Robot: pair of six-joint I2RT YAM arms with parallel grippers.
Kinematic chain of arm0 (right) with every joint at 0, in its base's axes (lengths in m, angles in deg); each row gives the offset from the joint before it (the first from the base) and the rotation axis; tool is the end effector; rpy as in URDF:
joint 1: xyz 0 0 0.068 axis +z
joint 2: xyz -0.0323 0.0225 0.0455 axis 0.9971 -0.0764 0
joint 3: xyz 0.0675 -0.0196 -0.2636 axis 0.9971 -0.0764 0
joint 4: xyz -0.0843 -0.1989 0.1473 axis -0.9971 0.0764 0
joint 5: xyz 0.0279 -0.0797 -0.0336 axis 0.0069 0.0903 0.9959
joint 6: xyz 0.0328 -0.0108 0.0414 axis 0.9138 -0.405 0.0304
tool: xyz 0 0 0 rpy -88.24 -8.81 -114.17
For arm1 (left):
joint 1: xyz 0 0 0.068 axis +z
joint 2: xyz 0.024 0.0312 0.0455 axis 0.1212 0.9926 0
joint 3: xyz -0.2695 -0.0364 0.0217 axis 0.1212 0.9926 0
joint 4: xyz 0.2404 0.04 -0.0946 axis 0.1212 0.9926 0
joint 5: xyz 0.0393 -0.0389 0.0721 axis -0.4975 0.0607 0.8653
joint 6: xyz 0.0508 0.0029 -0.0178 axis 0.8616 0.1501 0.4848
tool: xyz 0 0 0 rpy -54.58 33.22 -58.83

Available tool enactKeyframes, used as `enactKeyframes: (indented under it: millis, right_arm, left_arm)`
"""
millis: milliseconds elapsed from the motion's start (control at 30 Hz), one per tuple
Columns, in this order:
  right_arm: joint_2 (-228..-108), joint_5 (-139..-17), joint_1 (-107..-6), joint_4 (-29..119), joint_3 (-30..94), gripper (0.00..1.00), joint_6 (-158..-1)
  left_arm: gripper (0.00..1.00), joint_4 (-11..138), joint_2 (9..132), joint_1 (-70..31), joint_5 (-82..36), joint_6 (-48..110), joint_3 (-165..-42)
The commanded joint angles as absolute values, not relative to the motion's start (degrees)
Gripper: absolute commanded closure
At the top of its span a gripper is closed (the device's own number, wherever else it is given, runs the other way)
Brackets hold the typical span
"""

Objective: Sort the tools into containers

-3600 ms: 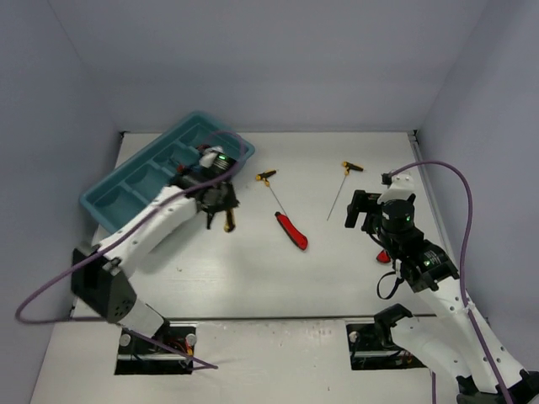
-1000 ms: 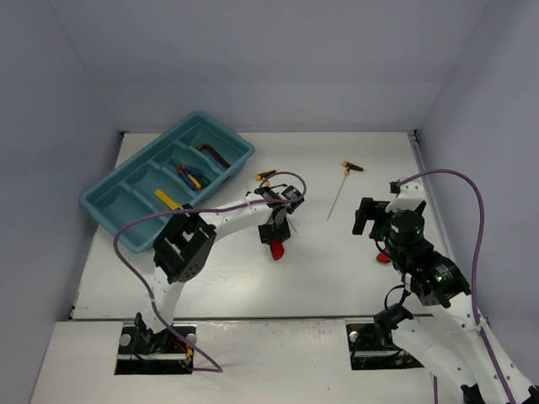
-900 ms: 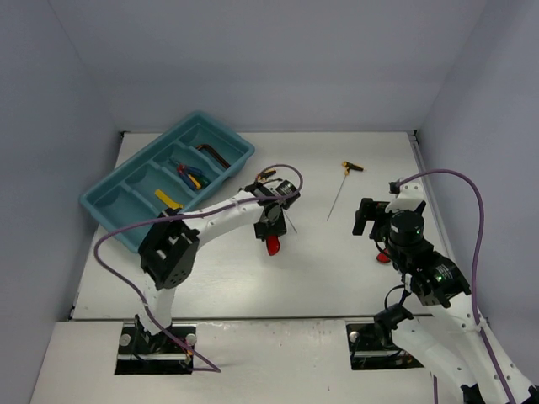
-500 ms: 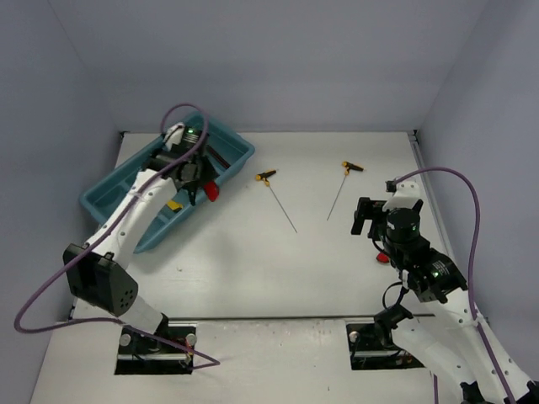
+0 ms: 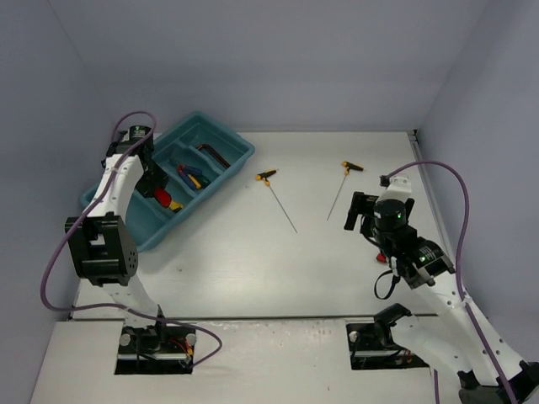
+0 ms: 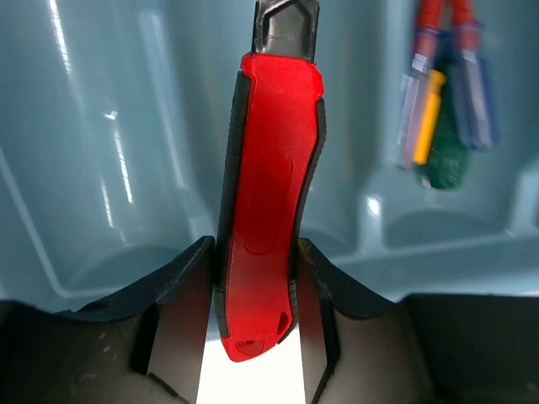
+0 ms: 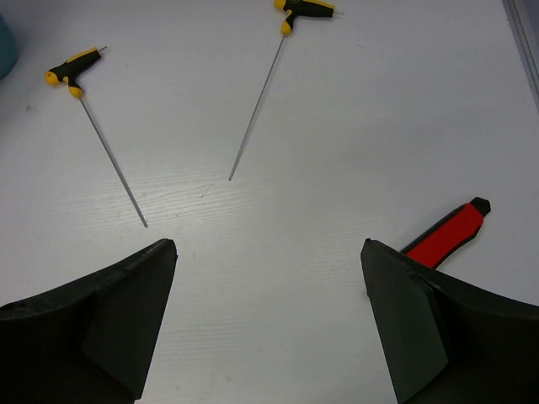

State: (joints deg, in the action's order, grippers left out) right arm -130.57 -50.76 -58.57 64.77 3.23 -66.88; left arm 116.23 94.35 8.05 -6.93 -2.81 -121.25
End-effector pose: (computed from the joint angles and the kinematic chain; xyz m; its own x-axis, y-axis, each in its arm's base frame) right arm 0.1595 0.0681 0.3373 -0.2970 0.1962 -0.9345 -0.0474 0.9744 0.2196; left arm 0.3686 0.0119 0.3017 -0.5376 -0.7192 -0.4402 -0.6760 0.6796 -0.2848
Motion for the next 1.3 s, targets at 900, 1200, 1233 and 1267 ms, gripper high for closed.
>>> enactKeyframes:
  millis: [900, 1200, 1233, 1267]
  right_arm:
    - [-150.27, -56.69, -92.56, 67.22, -3.57, 0.07, -45.03]
    - [-157.94, -56.37, -92.65, 65.25, -5.19, 0.08, -43.03]
    - [-158.32, -56.65, -92.65, 64.65, -5.57, 0.08, -42.76]
    - [-158.70, -56.91, -92.65, 63.98, -5.95, 0.09, -42.54]
  left_arm:
    - [0.37, 115.89, 82.56, -8.70, -18.55, 9.65, -126.35]
    - [0.37, 115.71, 79.24, -15.44, -21.16, 12.37, -120.43]
    - [0.37, 115.71, 79.13, -15.75, -21.44, 12.66, -119.96]
    - [0.37, 115.71, 79.06, -15.99, -21.81, 12.96, -119.46]
